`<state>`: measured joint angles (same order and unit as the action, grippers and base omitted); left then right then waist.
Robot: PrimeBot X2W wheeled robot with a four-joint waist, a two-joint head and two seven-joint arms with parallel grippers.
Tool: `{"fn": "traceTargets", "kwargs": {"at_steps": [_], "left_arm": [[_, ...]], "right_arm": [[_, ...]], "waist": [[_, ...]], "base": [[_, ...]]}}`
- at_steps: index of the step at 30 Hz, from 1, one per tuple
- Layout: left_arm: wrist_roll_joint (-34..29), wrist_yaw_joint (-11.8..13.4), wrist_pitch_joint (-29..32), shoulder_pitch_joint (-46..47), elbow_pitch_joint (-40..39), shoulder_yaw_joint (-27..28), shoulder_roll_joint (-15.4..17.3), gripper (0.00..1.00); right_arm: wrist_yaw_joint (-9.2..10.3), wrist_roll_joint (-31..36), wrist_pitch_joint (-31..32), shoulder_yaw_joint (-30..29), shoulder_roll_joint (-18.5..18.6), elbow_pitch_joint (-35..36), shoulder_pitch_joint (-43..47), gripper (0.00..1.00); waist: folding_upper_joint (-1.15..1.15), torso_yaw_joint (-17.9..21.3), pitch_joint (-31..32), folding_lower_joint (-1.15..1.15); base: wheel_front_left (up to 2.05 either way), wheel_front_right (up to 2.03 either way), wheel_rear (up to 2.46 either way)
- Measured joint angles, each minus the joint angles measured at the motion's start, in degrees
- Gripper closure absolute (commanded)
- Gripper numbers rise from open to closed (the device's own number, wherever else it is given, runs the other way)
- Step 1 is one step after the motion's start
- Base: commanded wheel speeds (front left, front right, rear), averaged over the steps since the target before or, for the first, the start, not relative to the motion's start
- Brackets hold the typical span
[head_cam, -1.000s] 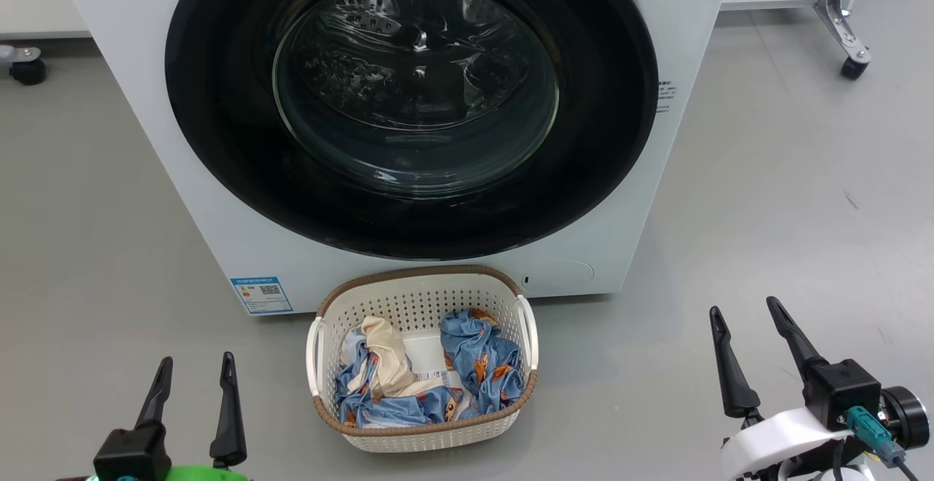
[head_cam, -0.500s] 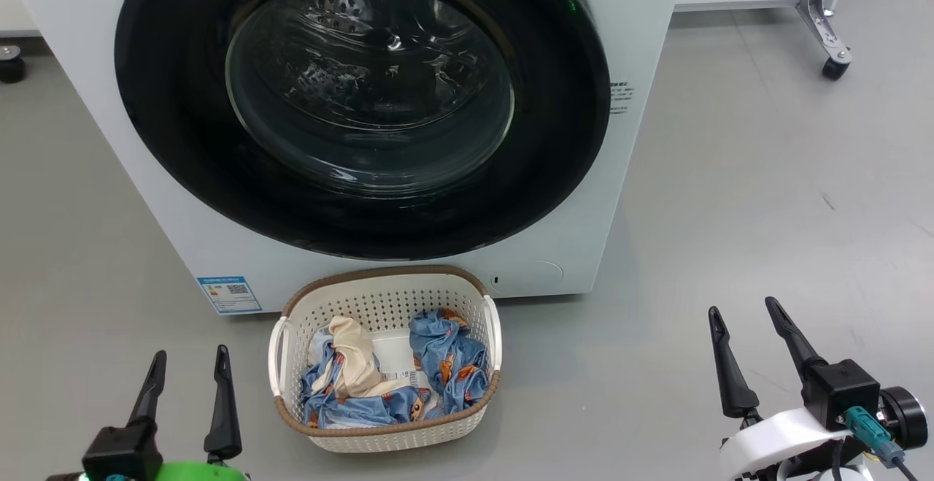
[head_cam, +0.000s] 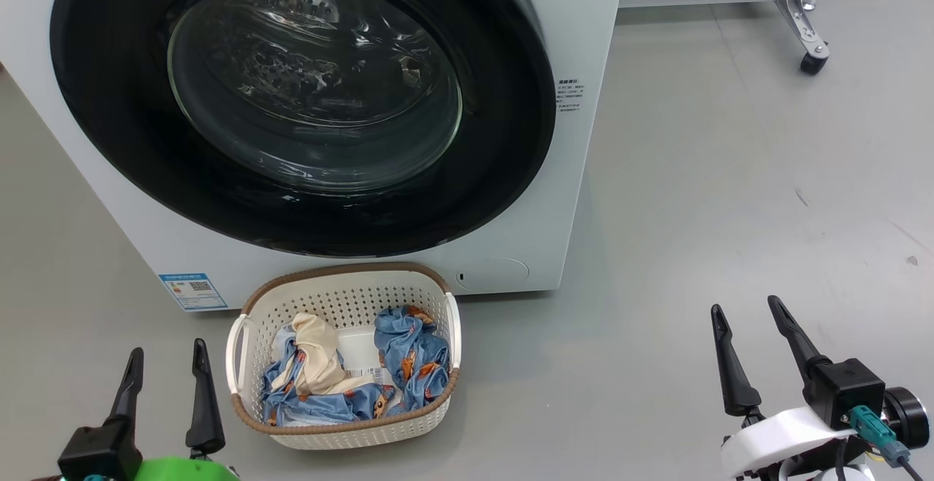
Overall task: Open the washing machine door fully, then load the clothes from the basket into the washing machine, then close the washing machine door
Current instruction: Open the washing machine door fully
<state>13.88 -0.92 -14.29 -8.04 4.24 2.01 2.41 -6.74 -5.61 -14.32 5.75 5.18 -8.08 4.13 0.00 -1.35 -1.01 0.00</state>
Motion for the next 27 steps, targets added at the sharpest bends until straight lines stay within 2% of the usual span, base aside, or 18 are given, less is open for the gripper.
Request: {"fn": "traceTargets", "kwargs": {"at_steps": [18,19,20,21,24,27], "left_arm": [[0.91,0.0,0.0,-0.02,-0.14,0.02,0.0,0.0],[0.99,0.0,0.0,-0.02,-0.13,0.0,0.0,0.0],[1.2,-0.01,0.0,-0.02,-0.12,-0.02,0.0,0.0],[1.31,-0.01,0.0,-0.02,-0.09,-0.04,0.0,0.0],[1.31,-0.04,0.0,-0.02,-0.05,-0.08,0.0,0.0],[1.35,-0.04,0.0,-0.08,-0.04,-0.08,0.0,0.0]], "right_arm": [[-0.24,-0.67,0.0,-2.01,-0.66,0.98,-0.01,0.0],[-0.25,-0.67,0.0,-2.0,-0.66,1.03,-0.01,0.5],[-0.25,-0.79,0.0,-1.91,-0.67,1.02,-0.01,0.82],[-0.25,-0.81,0.0,-1.74,-0.67,1.0,-0.01,1.0],[-0.25,-0.97,0.0,-1.55,-0.76,1.0,0.0,1.0],[-0.26,-5.46,0.0,-3.03,-2.08,1.34,0.13,1.0]], "waist": [[0.0,0.23,-0.32,0.0],[0.0,0.21,-0.31,0.0],[0.0,0.19,-0.31,0.0],[0.0,0.15,-0.3,0.0],[0.0,0.02,-0.28,0.0],[0.0,-0.14,-0.23,0.0]], "base": [[0.17,0.17,-0.35],[0.0,0.0,0.0],[0.0,0.0,0.0],[0.0,0.0,0.0],[0.0,0.0,0.0],[0.0,0.0,0.0]]}}
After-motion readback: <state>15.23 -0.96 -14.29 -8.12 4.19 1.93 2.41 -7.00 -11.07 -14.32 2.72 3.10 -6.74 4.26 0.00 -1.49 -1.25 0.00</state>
